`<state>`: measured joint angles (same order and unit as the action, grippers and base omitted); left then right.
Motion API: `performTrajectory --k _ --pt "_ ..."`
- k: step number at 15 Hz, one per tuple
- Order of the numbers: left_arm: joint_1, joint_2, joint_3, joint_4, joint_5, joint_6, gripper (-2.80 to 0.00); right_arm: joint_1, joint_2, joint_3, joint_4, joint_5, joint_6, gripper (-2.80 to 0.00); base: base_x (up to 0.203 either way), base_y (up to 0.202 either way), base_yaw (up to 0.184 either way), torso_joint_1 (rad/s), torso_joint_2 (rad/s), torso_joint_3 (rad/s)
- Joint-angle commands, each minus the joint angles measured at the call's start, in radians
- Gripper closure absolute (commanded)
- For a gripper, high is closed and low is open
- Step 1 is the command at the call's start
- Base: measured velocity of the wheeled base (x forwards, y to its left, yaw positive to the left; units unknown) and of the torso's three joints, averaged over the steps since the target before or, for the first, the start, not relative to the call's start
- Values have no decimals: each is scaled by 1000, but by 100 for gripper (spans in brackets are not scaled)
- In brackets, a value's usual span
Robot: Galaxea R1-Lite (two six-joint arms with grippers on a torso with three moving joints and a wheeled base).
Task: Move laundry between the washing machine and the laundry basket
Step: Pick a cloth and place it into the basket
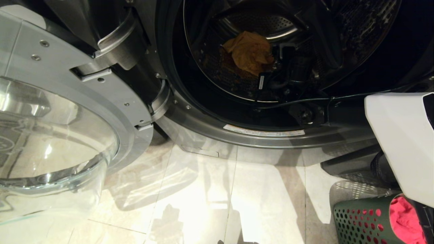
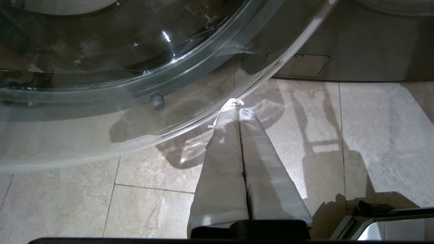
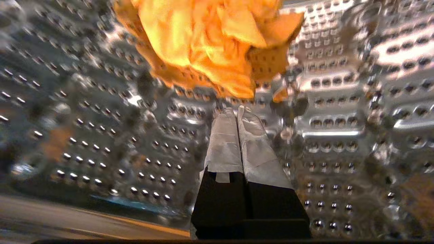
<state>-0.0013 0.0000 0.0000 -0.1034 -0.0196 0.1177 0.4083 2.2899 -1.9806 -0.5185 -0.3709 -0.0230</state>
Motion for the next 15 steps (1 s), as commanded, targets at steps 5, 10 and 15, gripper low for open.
performTrajectory --k 5,10,15 --pt "-1 0 40 -1 0 -1 0 42 -94 24 14 17 -2 0 0 0 0 0 0 0" --pt "0 0 40 -1 0 -3 0 181 -310 215 83 23 -1 0 0 0 0 0 0 0" --pt "-1 0 40 -1 2 -13 0 234 -676 665 175 39 -10 0 0 0 0 0 0 0"
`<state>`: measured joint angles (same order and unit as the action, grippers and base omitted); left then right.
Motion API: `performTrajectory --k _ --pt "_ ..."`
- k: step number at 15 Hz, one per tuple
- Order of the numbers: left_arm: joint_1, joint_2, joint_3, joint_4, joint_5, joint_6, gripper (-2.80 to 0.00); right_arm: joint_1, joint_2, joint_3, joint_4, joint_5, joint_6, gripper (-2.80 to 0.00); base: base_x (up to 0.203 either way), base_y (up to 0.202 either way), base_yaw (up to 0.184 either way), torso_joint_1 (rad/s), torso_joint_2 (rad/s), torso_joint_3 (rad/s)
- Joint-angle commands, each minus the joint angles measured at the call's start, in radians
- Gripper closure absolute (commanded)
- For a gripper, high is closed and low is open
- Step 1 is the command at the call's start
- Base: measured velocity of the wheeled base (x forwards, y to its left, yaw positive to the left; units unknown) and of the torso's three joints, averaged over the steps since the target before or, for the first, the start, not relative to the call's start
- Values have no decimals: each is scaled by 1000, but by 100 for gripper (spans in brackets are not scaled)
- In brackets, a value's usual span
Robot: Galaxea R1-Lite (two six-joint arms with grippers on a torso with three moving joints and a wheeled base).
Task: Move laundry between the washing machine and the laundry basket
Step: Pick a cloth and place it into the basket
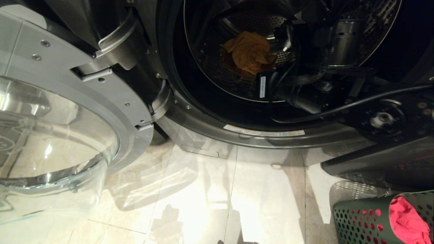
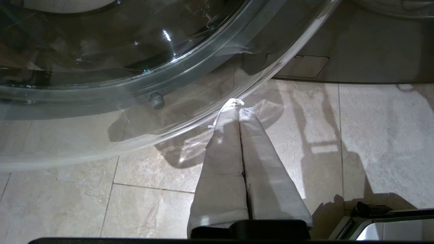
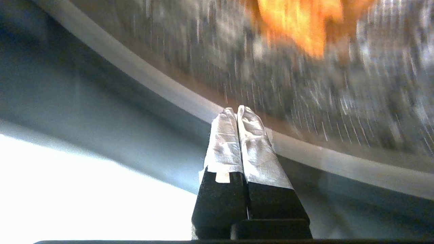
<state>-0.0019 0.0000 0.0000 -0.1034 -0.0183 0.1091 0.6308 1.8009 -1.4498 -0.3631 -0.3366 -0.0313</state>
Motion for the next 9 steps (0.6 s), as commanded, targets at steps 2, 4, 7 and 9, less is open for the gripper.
performTrajectory --k 2,4,7,9 --pt "-1 0 40 1 0 -36 0 26 -366 302 92 28 -11 0 0 0 0 0 0 0" --pt "0 0 40 -1 -2 -40 0 41 -546 417 200 36 -31 0 0 0 0 0 0 0" --pt "-1 0 40 -1 -3 -40 0 50 -815 495 514 36 -39 0 0 0 0 0 0 0" --pt "-1 0 40 1 -2 -40 0 41 -983 513 761 30 -20 0 0 0 0 0 0 0"
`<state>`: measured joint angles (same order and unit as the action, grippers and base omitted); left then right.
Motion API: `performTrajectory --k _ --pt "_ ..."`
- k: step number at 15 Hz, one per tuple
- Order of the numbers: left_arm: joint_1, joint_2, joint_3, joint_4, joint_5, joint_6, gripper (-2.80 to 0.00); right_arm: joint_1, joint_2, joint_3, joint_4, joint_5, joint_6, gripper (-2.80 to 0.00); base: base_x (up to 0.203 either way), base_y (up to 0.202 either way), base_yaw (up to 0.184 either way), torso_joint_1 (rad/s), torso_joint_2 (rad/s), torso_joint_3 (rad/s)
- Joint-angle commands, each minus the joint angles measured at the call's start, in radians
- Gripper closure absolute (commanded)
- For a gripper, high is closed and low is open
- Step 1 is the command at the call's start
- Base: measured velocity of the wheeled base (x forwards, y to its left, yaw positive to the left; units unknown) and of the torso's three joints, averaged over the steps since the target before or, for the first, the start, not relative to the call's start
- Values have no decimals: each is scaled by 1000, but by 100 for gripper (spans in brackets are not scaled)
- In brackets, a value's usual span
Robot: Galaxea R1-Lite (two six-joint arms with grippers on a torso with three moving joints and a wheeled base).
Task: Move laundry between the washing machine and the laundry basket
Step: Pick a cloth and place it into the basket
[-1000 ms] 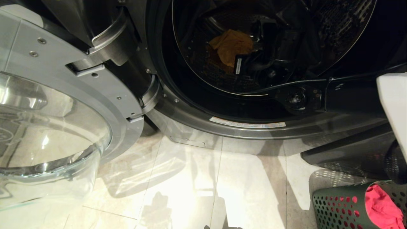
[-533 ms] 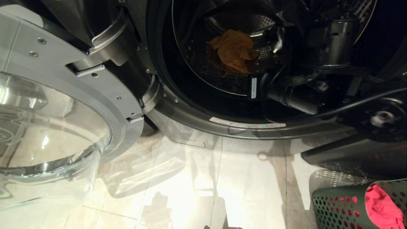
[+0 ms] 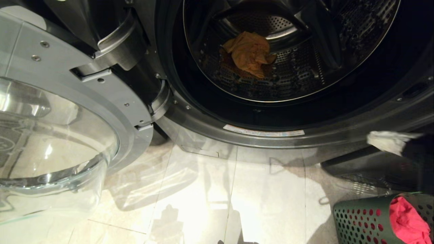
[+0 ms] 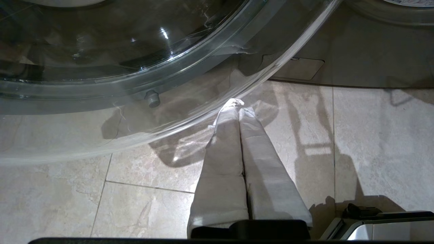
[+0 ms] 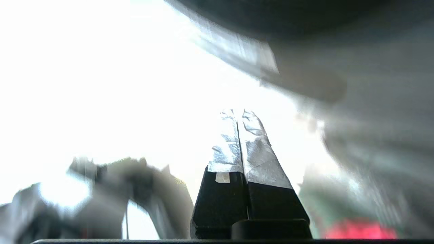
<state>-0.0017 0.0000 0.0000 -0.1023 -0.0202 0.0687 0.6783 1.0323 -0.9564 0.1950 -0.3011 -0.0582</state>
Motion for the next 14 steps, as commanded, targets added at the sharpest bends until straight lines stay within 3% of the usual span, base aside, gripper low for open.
performTrajectory --k 1,3,6,8,11,14 --pt "0 0 40 0 0 0 0 -23 -276 25 305 -19 23 0 0 0 0 0 0 0" --pt "0 0 40 0 0 0 0 -122 -342 33 431 -61 83 0 0 0 0 0 0 0" --pt "0 0 40 -2 -2 2 0 -313 -367 61 505 -78 188 0 0 0 0 0 0 0" --pt "0 0 40 -2 -4 2 0 -368 -409 161 510 -80 230 0 0 0 0 0 0 0" --pt "0 0 40 -4 -3 0 0 -414 -479 382 405 -129 231 0 0 0 0 0 0 0" --pt "0 0 40 -4 -4 1 0 -436 -563 697 133 -211 139 0 0 0 0 0 0 0"
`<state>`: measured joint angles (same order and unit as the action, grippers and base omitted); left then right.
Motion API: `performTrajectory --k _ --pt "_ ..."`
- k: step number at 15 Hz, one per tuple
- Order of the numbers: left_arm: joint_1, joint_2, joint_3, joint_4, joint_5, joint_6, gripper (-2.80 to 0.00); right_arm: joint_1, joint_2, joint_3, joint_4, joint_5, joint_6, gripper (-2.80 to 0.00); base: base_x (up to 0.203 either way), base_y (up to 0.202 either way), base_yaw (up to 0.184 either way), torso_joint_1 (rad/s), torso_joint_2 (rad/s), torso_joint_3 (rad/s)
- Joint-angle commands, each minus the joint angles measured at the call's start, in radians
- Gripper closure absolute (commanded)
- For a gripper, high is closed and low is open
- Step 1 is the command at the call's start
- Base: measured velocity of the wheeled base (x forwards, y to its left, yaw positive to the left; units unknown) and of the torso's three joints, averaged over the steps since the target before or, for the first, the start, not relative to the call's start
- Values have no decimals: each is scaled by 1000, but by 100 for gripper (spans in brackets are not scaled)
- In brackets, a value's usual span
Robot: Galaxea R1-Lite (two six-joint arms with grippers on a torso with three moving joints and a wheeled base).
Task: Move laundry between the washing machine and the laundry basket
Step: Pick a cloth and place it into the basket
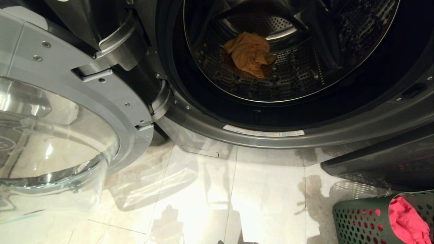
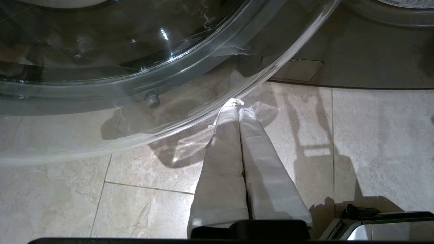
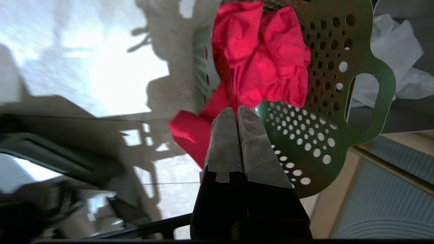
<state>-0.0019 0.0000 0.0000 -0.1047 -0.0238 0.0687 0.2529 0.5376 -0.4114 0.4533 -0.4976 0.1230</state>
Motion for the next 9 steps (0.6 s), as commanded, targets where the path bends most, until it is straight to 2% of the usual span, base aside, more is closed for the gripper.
performTrajectory --k 1,2,4,5,6,9 --pt "-1 0 40 -1 -1 0 0 -10 -144 238 -221 13 -109 0 0 0 0 0 0 0" --pt "0 0 40 -1 1 0 0 -11 -212 282 -291 107 -164 0 0 0 0 0 0 0" --pt "-1 0 40 -1 1 0 0 -12 -261 338 -360 421 -230 0 0 0 0 0 0 0" --pt "-1 0 40 -1 3 2 0 -12 -260 362 -357 508 -245 0 0 0 0 0 0 0" --pt "0 0 40 -1 5 -2 0 -12 -243 363 -328 528 -248 0 0 0 0 0 0 0" --pt "0 0 40 0 5 -10 0 -20 -190 361 -318 521 -242 0 0 0 0 0 0 0"
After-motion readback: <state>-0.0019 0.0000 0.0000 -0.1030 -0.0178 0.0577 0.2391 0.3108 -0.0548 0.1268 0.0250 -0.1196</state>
